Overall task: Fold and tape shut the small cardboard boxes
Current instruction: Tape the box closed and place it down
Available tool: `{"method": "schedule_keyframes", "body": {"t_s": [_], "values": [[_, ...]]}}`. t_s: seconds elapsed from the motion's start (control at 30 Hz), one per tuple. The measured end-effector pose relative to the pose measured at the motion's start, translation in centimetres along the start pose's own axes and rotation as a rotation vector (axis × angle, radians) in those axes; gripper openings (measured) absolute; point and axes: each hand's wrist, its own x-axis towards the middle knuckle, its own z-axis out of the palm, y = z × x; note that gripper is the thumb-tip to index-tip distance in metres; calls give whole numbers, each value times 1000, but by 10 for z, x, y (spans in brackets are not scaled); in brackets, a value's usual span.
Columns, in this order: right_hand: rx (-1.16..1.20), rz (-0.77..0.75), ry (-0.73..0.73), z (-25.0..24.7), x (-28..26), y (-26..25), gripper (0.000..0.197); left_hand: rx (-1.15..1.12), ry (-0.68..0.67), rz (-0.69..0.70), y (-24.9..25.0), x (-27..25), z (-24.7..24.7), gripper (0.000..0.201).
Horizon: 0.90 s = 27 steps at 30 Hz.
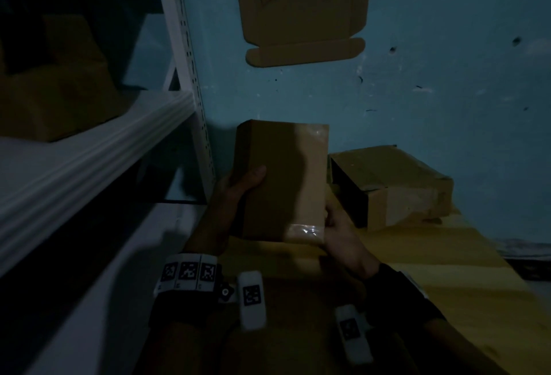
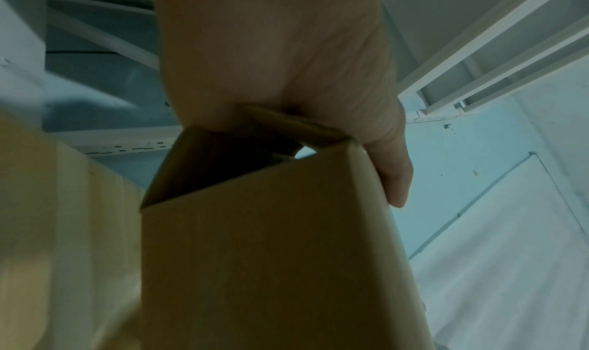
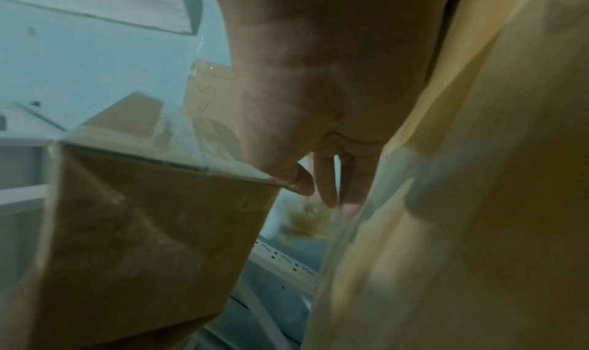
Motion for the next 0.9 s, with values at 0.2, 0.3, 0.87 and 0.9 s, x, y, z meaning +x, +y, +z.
{"method": "schedule_keyframes", "body": {"t_s": [0.2, 0.3, 0.87, 0.9], "values": [[-216, -58, -94, 2, 3, -7, 22, 8, -13, 14, 2, 0, -5, 65], [-440, -86, -4, -1, 7, -7, 15, 14, 3, 6, 3, 1, -7, 60], [-74, -1, -63, -36, -67, -28, 51, 228, 63, 28, -30, 0, 40, 102], [-86, -9, -53, -37, -69, -27, 53, 235, 65, 29, -34, -1, 44, 101]]}}
